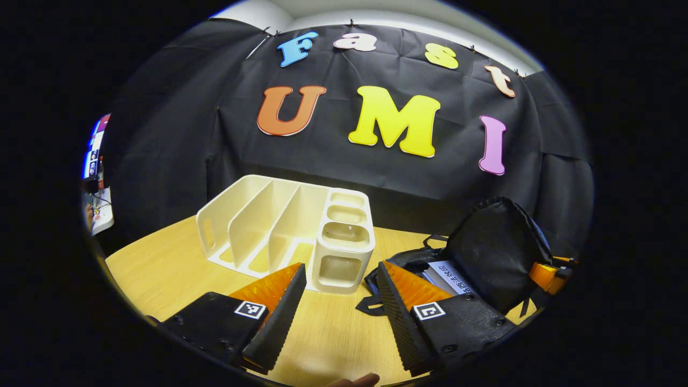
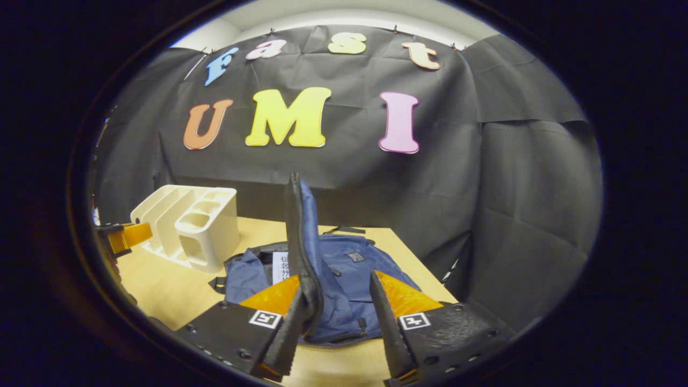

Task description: Open the schoolbag, grab two books from the bookshelf and put them into the schoolbag.

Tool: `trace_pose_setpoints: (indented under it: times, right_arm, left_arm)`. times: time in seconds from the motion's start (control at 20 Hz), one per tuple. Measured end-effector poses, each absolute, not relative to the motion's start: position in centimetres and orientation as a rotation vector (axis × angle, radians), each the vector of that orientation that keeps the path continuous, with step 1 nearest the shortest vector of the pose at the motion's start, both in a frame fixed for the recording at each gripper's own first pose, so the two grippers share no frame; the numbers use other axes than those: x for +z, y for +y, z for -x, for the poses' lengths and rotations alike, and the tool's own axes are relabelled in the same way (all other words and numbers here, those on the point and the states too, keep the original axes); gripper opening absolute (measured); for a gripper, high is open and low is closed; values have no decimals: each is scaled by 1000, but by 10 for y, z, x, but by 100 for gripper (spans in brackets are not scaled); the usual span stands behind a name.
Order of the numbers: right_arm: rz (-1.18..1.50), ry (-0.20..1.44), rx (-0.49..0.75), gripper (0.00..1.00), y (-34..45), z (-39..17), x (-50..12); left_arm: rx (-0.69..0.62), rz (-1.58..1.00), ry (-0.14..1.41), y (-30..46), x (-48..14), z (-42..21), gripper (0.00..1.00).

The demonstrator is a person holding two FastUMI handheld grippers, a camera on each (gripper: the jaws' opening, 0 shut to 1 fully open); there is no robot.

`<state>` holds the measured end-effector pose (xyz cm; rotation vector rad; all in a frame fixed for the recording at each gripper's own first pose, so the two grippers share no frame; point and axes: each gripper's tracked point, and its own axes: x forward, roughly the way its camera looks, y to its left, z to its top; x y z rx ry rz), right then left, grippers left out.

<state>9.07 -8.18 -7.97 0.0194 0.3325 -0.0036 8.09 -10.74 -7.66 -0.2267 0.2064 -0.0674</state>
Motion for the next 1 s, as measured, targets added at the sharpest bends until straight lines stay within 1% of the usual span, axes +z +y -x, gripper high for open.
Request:
trace_pose_setpoints:
  times: [0.05, 0.1, 0.15, 0.25, 0.3, 0.4, 0.45, 0.5, 0.55, 0.6, 0.75, 0.85, 0.9, 1.0]
  right_arm:
    - [-27, 337, 0, 77, -80, -87, -80]
    - [-30, 339, 4, 74, -77, -83, -81]
    - [-28, 338, 9, 84, -74, -78, -80]
    - [-22, 342, 22, 86, -67, -68, -79]
    - [-23, 336, 30, 82, -63, -63, -76]
    - [-17, 303, 35, 85, -57, -52, -66]
    - [-8, 287, 38, 94, -54, -47, -61]
    - [3, 278, 33, 90, -50, -41, -59]
    - [5, 270, 26, 98, -49, -38, -55]
    - [-2, 261, 31, 95, -43, -32, -49]
    - [2, 207, 30, 96, -36, -16, -27]
    - [20, 163, 16, 96, -35, -2, -13]
    - [17, 150, 15, 98, -35, 6, -9]
    - [-6, 139, 11, 98, -36, 22, 0]
  left_arm:
    - [-58, 214, 194, -100, -73, -76, 84]
    - [-45, 197, 179, -93, -69, -70, 84]
    - [-21, 177, 160, -81, -65, -65, 85]
    - [2, 161, 142, -67, -61, -52, 89]
    - [-3, 156, 138, -65, -60, -47, 94]
    - [-18, 136, 131, -57, -58, -35, 96]
    - [-24, 125, 129, -50, -56, -30, 98]
    - [-24, 115, 125, -47, -55, -26, 98]
    - [-32, 112, 122, -44, -54, -22, 98]
    - [-45, 112, 123, -46, -53, -18, 98]
    - [-98, 100, 102, -52, -46, -1, 98]
    - [-92, 91, 89, -44, -37, 5, 98]
    - [-70, 105, 84, -37, -33, 7, 98]
    - [-76, 136, 94, -32, -31, 14, 98]
